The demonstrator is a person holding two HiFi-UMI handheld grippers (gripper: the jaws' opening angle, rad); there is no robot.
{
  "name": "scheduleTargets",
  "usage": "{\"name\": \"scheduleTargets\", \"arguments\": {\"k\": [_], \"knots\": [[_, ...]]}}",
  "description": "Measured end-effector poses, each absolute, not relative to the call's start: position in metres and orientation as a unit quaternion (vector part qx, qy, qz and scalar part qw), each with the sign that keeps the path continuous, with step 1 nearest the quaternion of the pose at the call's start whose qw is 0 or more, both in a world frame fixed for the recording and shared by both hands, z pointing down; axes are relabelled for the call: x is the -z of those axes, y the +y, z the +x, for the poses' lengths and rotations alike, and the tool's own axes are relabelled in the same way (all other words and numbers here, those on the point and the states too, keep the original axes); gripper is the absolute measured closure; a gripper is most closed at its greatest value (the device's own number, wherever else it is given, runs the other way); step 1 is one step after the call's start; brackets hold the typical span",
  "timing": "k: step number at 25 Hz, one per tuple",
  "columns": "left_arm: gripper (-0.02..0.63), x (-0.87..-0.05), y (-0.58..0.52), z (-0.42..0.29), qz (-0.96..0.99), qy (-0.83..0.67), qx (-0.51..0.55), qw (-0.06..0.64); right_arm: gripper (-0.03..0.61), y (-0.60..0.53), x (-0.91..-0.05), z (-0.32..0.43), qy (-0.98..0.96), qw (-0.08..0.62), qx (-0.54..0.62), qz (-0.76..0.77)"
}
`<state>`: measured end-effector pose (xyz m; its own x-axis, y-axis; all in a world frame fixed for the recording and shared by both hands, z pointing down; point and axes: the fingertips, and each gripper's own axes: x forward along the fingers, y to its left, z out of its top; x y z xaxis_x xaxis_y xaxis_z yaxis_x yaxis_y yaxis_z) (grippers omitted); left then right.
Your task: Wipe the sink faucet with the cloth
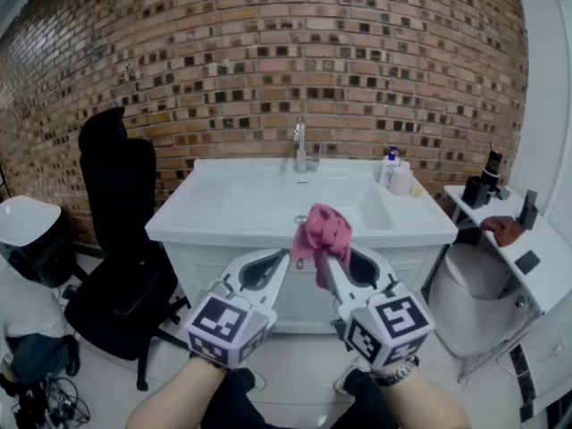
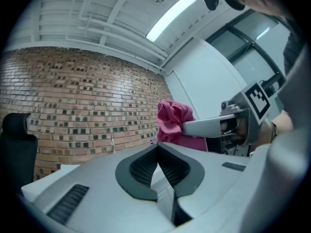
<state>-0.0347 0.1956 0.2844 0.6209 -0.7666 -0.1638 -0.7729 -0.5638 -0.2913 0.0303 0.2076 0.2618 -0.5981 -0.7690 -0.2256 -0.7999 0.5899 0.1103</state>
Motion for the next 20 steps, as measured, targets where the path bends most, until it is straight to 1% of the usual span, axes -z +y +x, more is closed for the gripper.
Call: {"name": "scheduleTargets", "arguments": {"k": [20], "knots": [[0.607,-0.256,0.056,-0.038,-0.887,0.431,-0.004,0.167,0.503,0.061,-0.229,0.033,0.876,0.089,-0.111,-0.46]]}}
